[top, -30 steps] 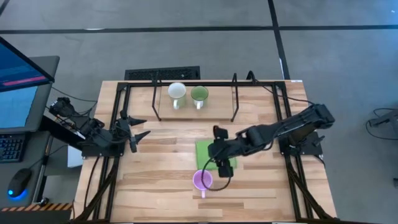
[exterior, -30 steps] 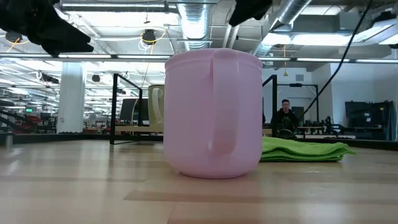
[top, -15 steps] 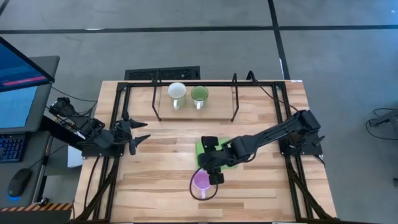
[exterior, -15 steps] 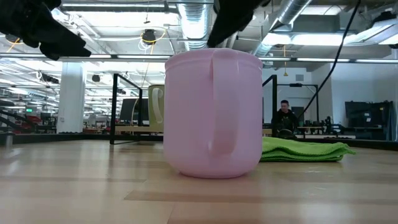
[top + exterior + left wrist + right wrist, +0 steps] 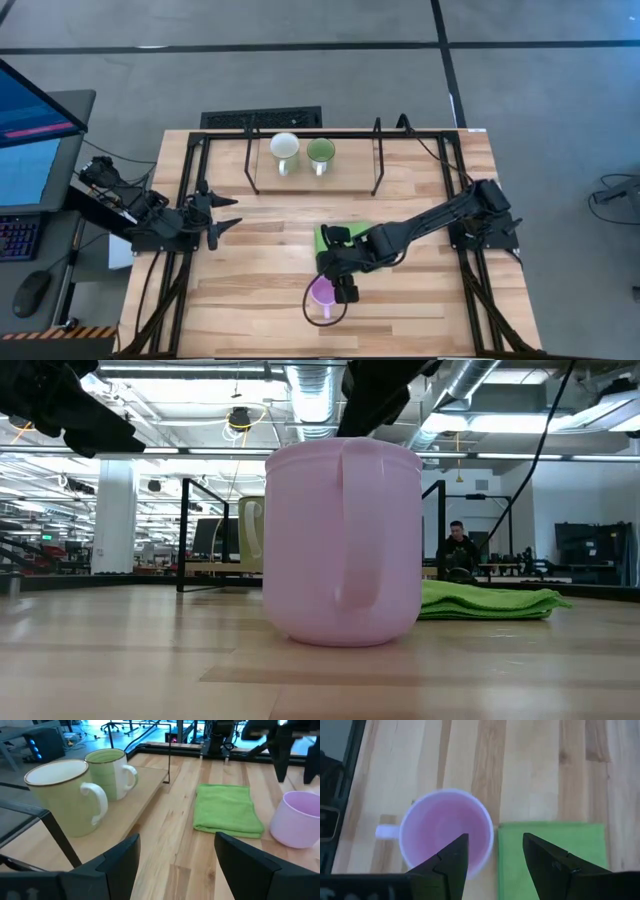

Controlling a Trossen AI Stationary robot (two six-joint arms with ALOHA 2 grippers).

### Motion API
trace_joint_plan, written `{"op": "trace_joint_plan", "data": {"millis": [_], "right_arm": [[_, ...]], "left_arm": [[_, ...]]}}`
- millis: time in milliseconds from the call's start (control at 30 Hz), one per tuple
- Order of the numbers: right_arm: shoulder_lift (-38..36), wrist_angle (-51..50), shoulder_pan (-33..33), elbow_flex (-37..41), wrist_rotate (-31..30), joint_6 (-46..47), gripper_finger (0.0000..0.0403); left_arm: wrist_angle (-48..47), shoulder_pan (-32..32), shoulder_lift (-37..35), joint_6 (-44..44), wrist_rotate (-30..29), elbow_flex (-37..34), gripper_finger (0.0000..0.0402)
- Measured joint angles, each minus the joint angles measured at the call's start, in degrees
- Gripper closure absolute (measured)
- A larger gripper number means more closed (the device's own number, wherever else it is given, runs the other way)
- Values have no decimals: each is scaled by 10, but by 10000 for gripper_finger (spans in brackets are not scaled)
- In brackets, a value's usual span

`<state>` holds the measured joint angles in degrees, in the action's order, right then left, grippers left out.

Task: Stack small to large cups/mugs on shelf
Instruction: Put the purple mug on the shelf

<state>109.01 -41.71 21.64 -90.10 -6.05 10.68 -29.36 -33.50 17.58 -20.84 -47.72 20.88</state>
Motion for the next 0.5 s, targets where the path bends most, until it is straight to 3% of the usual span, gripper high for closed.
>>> {"op": "trace_joint_plan", "data": {"millis": [500], "right_arm": [[24,10,-3,0,23,-6,236]], "left_arm": [[-30,0,0,-33,11,0,155]]}}
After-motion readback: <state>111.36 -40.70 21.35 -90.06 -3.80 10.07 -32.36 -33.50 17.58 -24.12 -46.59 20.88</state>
